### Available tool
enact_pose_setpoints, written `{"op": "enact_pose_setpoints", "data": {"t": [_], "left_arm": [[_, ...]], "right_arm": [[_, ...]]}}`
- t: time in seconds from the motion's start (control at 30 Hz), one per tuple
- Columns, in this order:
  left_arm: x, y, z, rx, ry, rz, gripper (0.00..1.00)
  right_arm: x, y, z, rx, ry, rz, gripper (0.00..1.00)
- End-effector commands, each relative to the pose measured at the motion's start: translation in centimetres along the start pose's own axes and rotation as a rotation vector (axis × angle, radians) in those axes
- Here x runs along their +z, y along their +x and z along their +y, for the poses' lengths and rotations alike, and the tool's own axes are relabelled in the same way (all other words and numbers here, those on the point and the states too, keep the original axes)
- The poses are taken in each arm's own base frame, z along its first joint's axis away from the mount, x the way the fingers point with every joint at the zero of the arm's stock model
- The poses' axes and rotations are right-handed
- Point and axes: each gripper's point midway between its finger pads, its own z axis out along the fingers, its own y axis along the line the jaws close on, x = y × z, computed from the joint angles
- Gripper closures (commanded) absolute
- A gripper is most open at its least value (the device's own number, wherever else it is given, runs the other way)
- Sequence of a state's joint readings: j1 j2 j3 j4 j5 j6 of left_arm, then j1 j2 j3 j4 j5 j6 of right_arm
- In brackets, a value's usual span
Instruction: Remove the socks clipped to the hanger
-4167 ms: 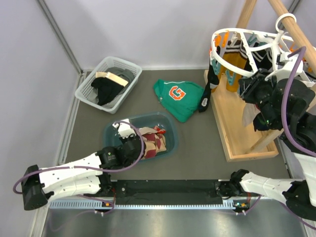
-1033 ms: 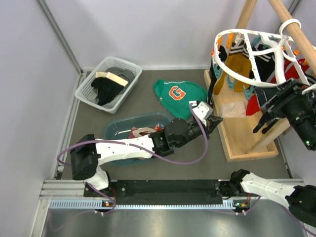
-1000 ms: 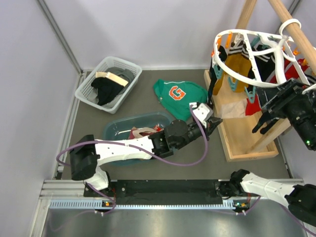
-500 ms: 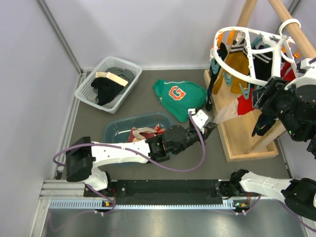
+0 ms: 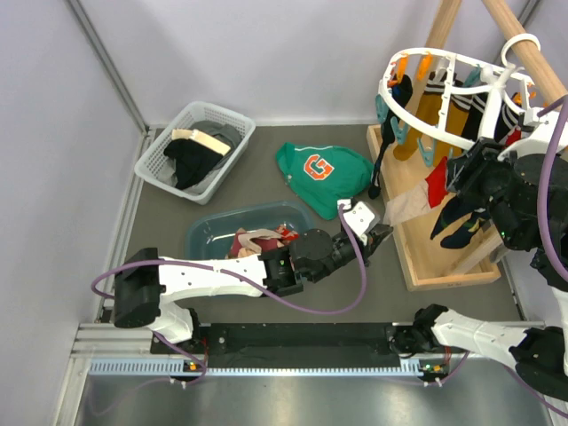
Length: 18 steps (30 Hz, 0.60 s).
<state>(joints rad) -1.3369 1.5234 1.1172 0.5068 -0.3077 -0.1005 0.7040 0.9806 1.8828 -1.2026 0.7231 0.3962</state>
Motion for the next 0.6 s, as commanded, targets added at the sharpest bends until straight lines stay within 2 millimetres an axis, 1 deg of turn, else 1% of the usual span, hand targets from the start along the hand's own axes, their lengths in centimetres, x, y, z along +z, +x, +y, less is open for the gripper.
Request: {"op": "enact_pose_setpoints", "data": {"t": [0.0,0.1,0.17,0.2,0.33,0.47,0.57], "left_arm": [[-0.9,-2.6,-0.6,-0.004,0.009,-0.062,1.0],[-0.9,-2.5,-0.9,0.001,0.013,-0.057,1.0],[-0.9,-2.2,-1.1,0.006,0.015,-0.051,1.0],[-0.9,-2.4,-1.2,0.005,0.017,-0.055,1.0],[-0.8,-2.2,-1.3,0.015,0.016,-0.048,1.0],[-0.8,-2.2,-1.2,0.021,0.013,-0.045,1.0],[-0.8,-2.1,-1.2,0.022,0.011,-0.042,1.0]], "right_arm": [[0.2,-2.0,1.0,0.058,-0.032,-0.075,0.5],[0.6,-2.1,1.6,0.053,-0.041,-0.07,0.51],[0.7,-2.3,1.9,0.059,-0.044,-0.073,0.51],[0.8,-2.3,1.9,0.061,-0.043,-0.074,0.51],[1.1,-2.3,2.4,0.058,-0.05,-0.068,0.51],[1.0,-2.3,3.4,0.073,-0.101,-0.057,0.52],[1.1,-2.2,3.4,0.078,-0.098,-0.056,0.53]]}}
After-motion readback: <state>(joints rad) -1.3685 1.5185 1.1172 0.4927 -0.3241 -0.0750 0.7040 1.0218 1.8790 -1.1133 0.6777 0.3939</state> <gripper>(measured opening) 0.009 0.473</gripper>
